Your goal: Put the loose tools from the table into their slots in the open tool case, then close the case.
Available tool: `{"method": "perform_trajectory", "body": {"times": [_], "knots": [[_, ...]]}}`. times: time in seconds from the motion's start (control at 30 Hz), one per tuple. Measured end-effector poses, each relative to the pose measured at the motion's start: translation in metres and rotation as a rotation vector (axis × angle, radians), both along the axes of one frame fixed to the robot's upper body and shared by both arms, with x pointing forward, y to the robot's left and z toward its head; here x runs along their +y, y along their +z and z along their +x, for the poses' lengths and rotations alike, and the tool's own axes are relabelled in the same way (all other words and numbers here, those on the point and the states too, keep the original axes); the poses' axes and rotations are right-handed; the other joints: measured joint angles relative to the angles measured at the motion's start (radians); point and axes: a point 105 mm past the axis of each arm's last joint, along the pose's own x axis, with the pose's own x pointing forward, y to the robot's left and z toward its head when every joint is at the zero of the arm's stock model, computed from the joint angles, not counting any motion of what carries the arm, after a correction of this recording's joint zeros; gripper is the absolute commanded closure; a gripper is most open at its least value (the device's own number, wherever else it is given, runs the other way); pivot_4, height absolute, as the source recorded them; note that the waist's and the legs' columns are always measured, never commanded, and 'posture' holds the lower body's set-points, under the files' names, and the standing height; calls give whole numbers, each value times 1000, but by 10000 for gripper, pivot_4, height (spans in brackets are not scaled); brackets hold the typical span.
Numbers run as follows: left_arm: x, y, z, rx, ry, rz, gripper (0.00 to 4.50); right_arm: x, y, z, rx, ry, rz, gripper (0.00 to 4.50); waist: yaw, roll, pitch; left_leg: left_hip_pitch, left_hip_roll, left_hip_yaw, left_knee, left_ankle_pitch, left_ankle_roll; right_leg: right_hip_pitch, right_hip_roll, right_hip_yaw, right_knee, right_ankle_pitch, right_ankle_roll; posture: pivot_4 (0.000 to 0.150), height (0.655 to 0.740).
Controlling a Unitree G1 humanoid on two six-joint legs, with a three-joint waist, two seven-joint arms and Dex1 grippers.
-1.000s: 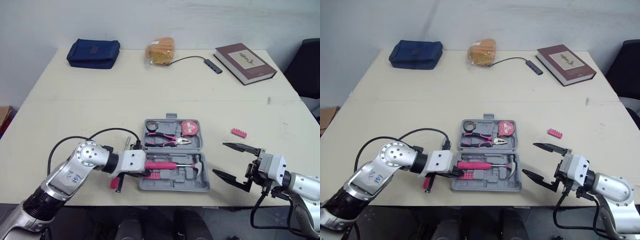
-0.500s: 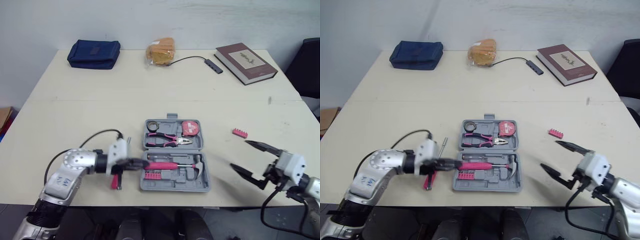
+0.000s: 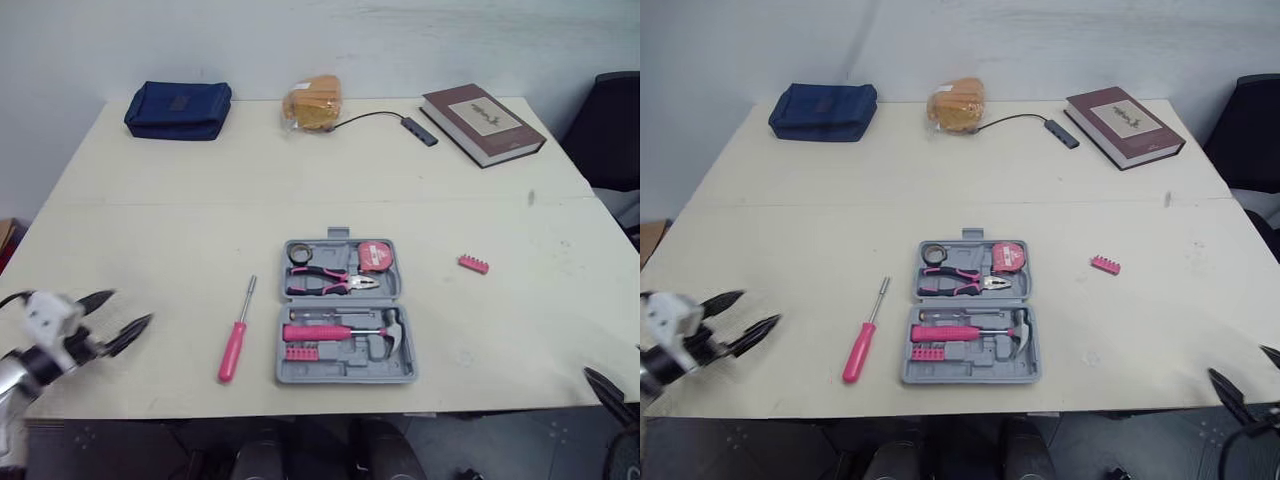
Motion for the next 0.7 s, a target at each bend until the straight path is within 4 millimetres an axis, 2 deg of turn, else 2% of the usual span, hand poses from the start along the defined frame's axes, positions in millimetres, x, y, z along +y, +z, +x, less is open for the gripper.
{"method": "perform_trajectory", "body": {"times": [0.1,0.17,0.27,0.37,0.57,0.7], "knots": [[34,1,-26,-45,178,-10,316,-15,-8,-14,9,-88,5,0,-9,-2,-1,0,1,-1,-1,0,-1,0,0,1,-1,0,-1,1500,7400],[45,4,-37,-67,238,-8,316,-20,-16,-23,34,-119,14,0,-11,-2,-1,0,1,-1,-1,0,-1,0,-1,2,-1,-1,-2,1500,7400],[48,4,-40,-90,262,-28,316,-27,-19,-25,45,-141,21,0,-12,0,0,1,1,2,-1,0,-1,1,-1,3,-1,-2,-3,1500,7400],[43,9,-32,-127,245,-50,316,-26,-10,-11,6,-109,8,0,-14,-1,-1,2,1,3,-1,0,-1,1,0,3,-1,-1,-4,1500,7400],[-6,24,1,-159,17,-51,316,-3,-5,26,-28,43,50,0,-14,-1,-1,3,1,5,-3,0,-1,0,1,6,-1,2,1,1500,7400],[-53,46,28,-203,-191,-70,316,16,17,64,-54,190,54,0,-15,0,0,3,0,8,-4,0,-1,-1,2,7,0,3,2,1500,7400]]}}
